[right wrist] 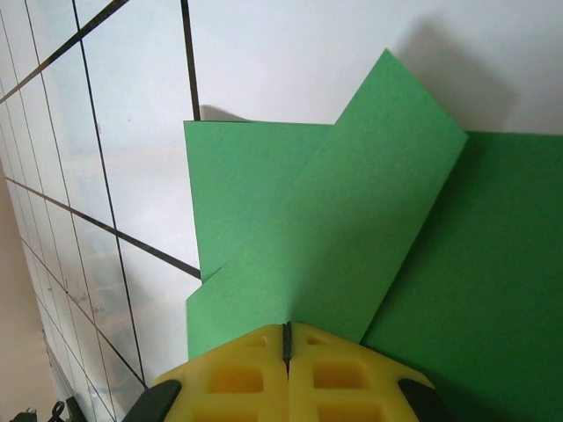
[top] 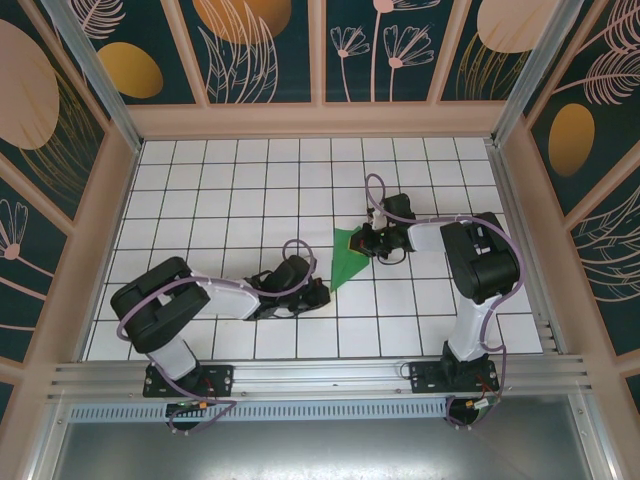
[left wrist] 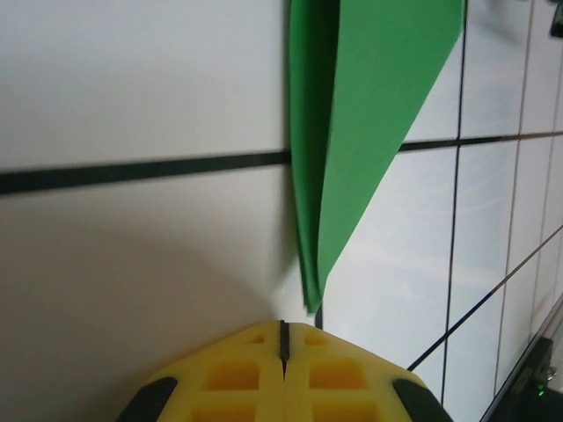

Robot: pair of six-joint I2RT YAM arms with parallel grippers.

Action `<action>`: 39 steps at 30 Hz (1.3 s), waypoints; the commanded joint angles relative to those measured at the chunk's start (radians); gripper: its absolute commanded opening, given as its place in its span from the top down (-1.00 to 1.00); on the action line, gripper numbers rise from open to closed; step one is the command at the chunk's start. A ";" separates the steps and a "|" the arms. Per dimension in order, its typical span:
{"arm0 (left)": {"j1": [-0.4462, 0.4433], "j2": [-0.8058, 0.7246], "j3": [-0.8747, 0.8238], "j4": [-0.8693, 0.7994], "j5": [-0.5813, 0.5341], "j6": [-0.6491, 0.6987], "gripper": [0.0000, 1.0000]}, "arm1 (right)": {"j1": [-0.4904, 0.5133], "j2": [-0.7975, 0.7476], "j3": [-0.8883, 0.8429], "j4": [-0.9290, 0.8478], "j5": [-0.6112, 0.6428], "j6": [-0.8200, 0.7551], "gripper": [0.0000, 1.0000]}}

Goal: Fold a paper plane with a square sheet of paper (pick it up from the middle)
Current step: Fourth fold the wing at the center of the table.

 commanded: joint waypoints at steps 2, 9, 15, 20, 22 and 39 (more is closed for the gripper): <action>-0.006 -0.091 0.034 -0.136 -0.092 0.077 1.00 | -0.009 0.086 -0.041 -0.038 0.175 0.022 1.00; 0.044 -0.137 0.101 -0.086 -0.183 0.131 1.00 | -0.010 0.057 -0.031 0.063 0.177 0.110 1.00; 0.060 -0.016 0.159 -0.004 -0.118 0.127 1.00 | -0.010 0.037 -0.034 0.066 0.170 0.115 1.00; 0.063 0.045 0.151 0.076 -0.110 0.082 1.00 | -0.009 0.037 -0.041 0.063 0.156 0.113 1.00; 0.062 0.089 0.157 0.093 -0.097 0.078 1.00 | -0.009 0.039 -0.041 0.062 0.151 0.113 1.00; 0.062 0.169 0.090 0.035 -0.079 0.031 1.00 | -0.002 -0.091 -0.028 0.063 0.038 -0.008 1.00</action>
